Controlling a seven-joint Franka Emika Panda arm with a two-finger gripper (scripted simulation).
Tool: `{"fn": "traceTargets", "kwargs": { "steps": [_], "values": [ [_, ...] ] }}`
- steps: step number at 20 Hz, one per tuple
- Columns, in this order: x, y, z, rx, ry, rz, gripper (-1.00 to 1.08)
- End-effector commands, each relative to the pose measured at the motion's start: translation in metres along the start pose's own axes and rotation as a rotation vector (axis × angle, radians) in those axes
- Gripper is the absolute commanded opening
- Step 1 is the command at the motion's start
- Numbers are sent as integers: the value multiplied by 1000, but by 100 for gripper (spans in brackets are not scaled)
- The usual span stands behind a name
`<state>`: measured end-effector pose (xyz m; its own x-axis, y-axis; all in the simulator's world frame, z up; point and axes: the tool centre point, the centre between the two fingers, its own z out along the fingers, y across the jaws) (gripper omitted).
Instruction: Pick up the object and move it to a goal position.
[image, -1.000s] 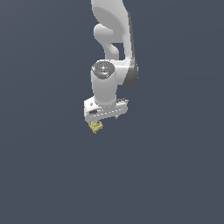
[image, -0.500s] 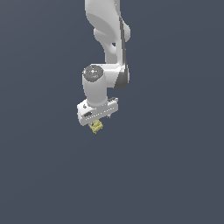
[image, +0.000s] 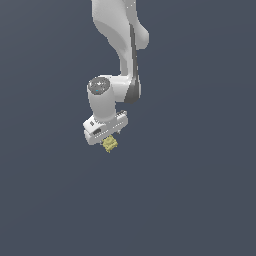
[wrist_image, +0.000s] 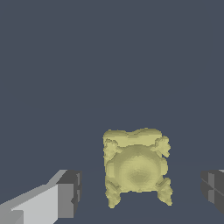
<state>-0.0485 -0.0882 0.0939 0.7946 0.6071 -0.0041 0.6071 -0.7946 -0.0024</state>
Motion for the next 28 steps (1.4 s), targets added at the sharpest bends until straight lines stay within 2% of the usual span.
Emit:
{"fn": "traceTargets", "kwargs": {
  "steps": [1, 12, 22, 27, 28],
  "values": [
    [-3, 2, 2, -1, 2, -25, 100],
    [-7, 4, 8, -2, 4, -47, 100],
    [-8, 3, 48, -2, 4, -51, 100],
    [-8, 4, 55, -2, 4, -51, 100],
    [-8, 4, 55, -2, 4, -51, -100]
  ]
}}
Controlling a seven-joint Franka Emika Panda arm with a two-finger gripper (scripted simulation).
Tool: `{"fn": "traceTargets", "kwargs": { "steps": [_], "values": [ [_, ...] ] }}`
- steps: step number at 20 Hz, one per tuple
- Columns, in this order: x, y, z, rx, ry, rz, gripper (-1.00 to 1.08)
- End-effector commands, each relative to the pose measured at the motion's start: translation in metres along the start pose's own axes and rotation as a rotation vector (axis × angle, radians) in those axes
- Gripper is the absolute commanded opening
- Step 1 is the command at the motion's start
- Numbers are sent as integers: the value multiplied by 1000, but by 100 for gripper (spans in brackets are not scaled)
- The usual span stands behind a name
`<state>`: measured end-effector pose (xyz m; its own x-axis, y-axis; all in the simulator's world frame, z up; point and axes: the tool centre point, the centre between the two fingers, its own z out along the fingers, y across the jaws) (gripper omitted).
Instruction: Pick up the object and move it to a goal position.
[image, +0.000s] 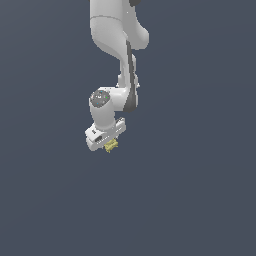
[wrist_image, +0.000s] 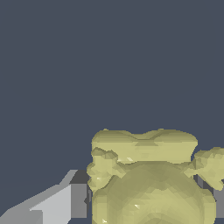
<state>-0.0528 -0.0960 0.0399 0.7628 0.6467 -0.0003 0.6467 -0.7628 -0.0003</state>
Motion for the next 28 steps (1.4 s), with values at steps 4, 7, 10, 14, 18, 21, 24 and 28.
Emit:
{"fn": "traceTargets", "kwargs": {
  "steps": [4, 7, 10, 14, 18, 21, 24, 28],
  "values": [
    [0, 0, 1, 0, 0, 0, -100],
    [0, 0, 1, 0, 0, 0, -100],
    [1, 1, 0, -2, 1, 0, -100],
    [0, 0, -4, -2, 1, 0, -100],
    [-2, -3, -15, -2, 1, 0, -100],
    [-3, -5, -28, -2, 1, 0, -100],
    [-6, -9, -46, -2, 1, 0, -100],
    [-10, -15, -76, -2, 0, -1, -100]
  ]
}}
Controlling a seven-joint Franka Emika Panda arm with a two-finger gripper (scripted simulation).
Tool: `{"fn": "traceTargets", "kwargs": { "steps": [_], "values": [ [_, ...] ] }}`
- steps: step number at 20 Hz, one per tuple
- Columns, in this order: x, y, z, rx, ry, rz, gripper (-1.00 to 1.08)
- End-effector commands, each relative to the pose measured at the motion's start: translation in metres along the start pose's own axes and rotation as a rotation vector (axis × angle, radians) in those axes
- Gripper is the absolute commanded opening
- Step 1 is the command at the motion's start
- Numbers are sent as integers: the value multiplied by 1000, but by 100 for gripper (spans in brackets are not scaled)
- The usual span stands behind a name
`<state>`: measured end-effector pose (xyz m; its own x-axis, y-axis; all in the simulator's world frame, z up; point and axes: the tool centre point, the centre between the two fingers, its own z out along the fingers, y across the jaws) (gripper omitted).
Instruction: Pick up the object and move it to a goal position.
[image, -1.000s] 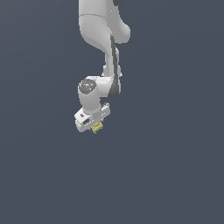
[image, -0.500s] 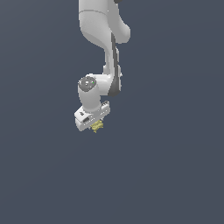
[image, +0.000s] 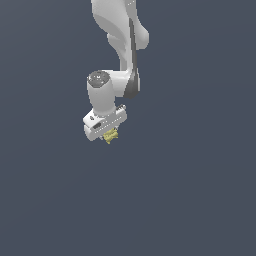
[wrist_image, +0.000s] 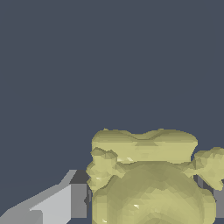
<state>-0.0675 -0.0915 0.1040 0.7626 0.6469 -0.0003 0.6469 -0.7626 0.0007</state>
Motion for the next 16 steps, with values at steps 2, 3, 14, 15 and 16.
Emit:
{"fn": "traceTargets", "kwargs": {
  "steps": [2, 3, 14, 15, 16],
  "values": [
    [-4, -6, -31, -1, 0, 0, -100],
    [-5, -8, -40, -1, 0, 0, -100],
    [-19, -32, -157, 0, 1, -1, -100],
    [-20, -34, -167, 0, 1, -1, -100],
    [-21, -36, -178, 0, 1, -1, -100]
  ]
}}
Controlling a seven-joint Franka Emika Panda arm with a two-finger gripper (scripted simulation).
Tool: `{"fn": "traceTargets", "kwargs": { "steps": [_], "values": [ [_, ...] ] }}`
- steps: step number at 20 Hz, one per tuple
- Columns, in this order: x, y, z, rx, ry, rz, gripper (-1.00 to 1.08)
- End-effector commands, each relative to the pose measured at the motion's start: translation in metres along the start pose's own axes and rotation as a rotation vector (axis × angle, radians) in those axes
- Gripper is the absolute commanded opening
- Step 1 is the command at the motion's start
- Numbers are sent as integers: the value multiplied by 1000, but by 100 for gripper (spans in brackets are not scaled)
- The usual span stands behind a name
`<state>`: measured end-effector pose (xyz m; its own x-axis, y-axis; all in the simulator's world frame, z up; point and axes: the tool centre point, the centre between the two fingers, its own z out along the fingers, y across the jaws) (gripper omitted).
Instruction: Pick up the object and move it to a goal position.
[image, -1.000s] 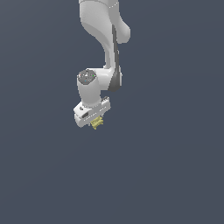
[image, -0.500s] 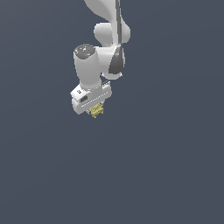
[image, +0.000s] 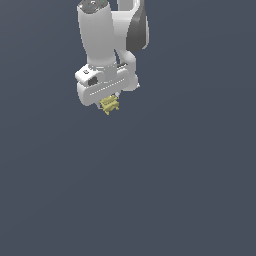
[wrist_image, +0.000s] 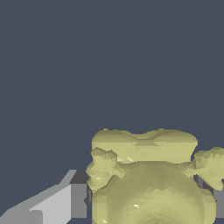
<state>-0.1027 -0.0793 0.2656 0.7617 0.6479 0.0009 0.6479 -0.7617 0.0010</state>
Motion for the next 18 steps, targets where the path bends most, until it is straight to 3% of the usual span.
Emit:
{"fn": "traceTargets", "kwargs": {
  "steps": [1, 18],
  "values": [
    [-3, -6, -27, 1, 0, 0, -100],
    [-19, -31, -180, 1, -1, 0, -100]
  ]
}}
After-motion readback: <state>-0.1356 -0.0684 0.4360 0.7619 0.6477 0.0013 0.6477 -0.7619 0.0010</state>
